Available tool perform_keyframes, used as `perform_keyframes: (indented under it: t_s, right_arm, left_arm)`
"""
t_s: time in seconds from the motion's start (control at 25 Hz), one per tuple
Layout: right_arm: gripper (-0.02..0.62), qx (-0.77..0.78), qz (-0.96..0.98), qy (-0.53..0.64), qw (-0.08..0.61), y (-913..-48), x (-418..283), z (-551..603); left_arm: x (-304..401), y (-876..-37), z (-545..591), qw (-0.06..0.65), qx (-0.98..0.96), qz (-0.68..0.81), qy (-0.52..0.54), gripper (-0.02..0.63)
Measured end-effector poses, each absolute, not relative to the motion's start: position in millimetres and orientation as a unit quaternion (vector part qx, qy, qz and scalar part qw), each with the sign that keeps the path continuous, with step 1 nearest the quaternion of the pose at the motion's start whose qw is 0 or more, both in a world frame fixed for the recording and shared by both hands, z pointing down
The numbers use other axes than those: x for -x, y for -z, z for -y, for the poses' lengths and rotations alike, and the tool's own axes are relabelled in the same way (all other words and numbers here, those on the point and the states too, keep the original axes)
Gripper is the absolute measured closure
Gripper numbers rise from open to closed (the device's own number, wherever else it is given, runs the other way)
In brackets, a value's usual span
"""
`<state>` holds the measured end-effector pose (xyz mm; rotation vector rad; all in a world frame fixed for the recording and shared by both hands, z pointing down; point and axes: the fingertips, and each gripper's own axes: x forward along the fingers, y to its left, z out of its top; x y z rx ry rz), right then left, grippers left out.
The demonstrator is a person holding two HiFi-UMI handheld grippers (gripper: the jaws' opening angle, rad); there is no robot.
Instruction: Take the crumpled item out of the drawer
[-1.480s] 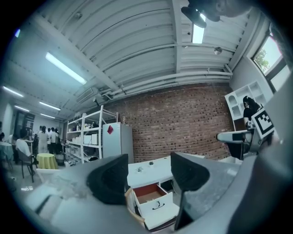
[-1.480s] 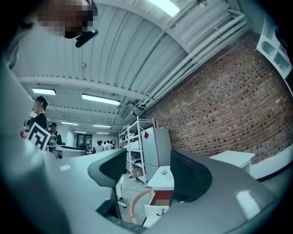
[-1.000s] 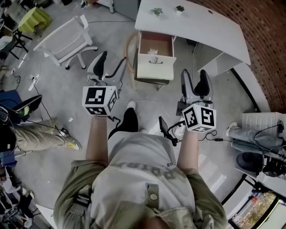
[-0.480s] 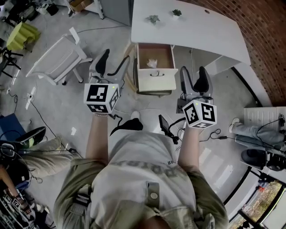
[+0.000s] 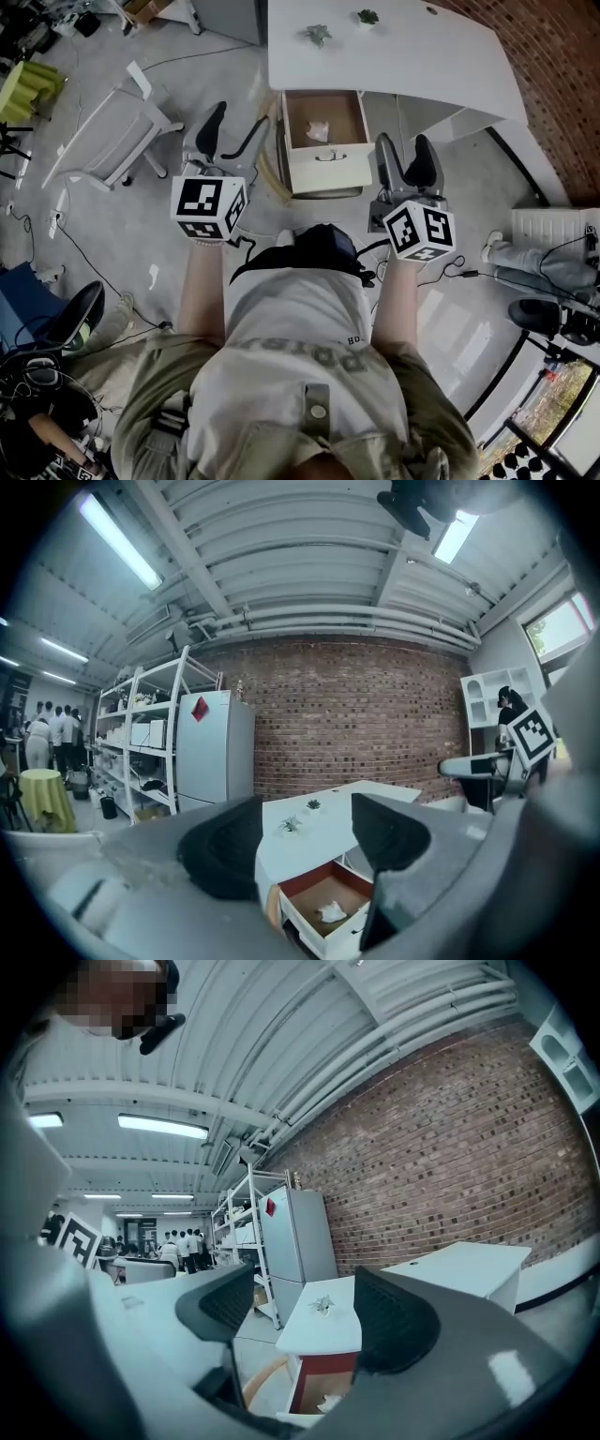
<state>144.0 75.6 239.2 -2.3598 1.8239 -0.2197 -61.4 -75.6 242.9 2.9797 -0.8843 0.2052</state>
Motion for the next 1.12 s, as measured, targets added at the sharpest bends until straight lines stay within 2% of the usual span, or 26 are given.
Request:
perform_keyframes:
  t_s: [0.32,0.64,1.12]
  right_arm:
    - [0.255,0.783,-0.611,0.103,0.056,-262.2,-164.8,-37.3]
    - [0.255,0.761,-0.637,0.127,0.008,-293.7,-190.2,8.0]
    - [0.256,0.662,-0.718,0.174,-0.125,-385.1,-196.9,76.1]
  left_arm:
    - [50.1,-263.3,99.4,0.038,-0.953,0.289,-0.087,0.298]
    - [28.9,-292.2,121.1,0.061,-0.944,0.303,-0.115,0.298]
    - [7.9,-342.3,137.9,0.096,-0.922,0.336,-0.164,0.298]
